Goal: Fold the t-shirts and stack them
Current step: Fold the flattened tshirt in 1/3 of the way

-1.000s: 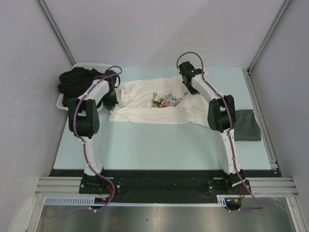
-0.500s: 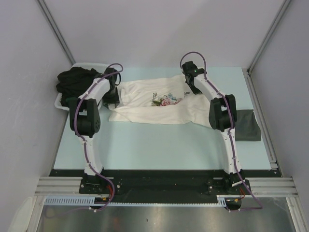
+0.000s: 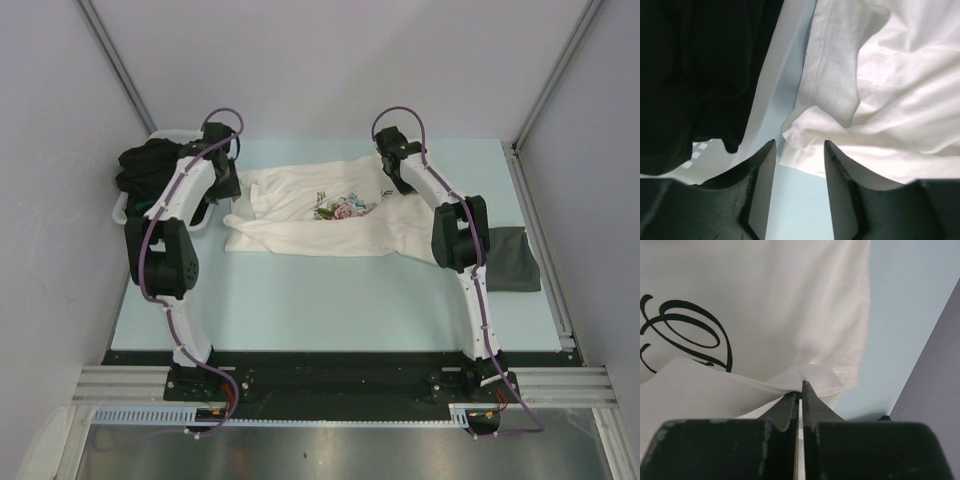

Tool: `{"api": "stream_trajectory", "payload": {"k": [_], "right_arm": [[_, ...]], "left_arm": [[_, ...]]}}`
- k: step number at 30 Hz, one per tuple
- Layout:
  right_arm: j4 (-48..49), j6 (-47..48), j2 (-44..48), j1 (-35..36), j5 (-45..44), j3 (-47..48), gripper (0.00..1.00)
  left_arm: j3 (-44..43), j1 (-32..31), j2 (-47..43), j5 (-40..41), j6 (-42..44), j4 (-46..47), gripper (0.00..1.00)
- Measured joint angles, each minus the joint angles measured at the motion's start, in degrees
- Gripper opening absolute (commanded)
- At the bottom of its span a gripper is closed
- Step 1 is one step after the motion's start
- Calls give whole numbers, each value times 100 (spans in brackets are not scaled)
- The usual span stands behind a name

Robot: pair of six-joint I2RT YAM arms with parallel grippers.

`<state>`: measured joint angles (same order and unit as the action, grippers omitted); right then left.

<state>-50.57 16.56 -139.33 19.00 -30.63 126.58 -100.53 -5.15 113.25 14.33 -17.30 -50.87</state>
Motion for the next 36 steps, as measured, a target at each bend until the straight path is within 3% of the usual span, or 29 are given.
{"api": "stream_trajectory", "payload": {"k": [1,3,12,36], "right_arm": [[-2,-2,0,0,-4,9,0],[-2,-4,0,0,-7,20,0],[0,-20,0,0,-26,31,0],[0,-42,0,-24,-39,31,0]], "left_arm": [[4,-4,-92,-46,2,11,20],[68,-35,-293,-125,-2,66,0],[800,-177,-466,-190,28,55,0],[763,-190,505,227,-68,-337,5]]}}
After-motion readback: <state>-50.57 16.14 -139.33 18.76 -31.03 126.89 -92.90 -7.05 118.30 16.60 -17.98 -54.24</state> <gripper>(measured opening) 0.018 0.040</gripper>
